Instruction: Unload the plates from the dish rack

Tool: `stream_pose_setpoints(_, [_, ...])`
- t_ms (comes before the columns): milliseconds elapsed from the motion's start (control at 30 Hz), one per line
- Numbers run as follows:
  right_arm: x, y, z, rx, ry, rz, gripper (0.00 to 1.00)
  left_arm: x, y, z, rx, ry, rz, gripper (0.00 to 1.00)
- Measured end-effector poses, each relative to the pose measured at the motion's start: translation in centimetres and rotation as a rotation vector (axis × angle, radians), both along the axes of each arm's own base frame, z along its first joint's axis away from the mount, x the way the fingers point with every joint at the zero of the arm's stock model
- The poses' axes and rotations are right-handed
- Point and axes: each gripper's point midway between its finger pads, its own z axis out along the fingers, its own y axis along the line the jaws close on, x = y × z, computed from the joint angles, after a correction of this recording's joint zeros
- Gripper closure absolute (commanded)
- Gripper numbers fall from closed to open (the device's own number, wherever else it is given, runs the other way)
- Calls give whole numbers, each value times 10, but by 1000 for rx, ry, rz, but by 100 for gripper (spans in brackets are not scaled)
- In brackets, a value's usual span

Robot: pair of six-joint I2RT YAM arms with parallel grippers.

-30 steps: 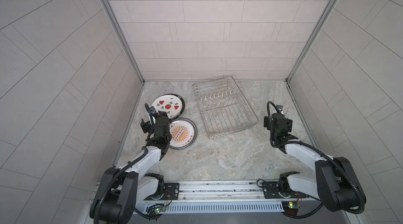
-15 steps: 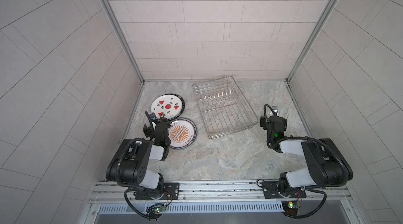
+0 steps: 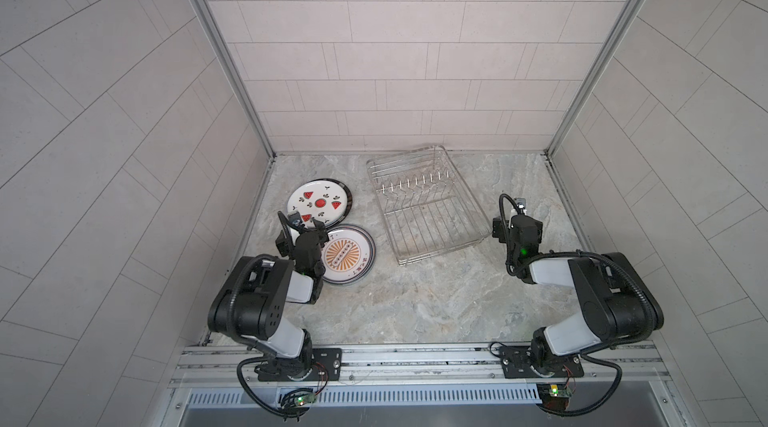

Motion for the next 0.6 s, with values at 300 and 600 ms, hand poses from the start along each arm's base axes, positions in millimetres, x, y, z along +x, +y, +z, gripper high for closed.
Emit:
stream_pose_setpoints(300, [0,0,0,2,0,2,0,35,-2,12,-6,30,-15,0])
stream_pose_setpoints(600, [0,0,0,3,1,4,0,32,-6,4,-8,63,-43,0])
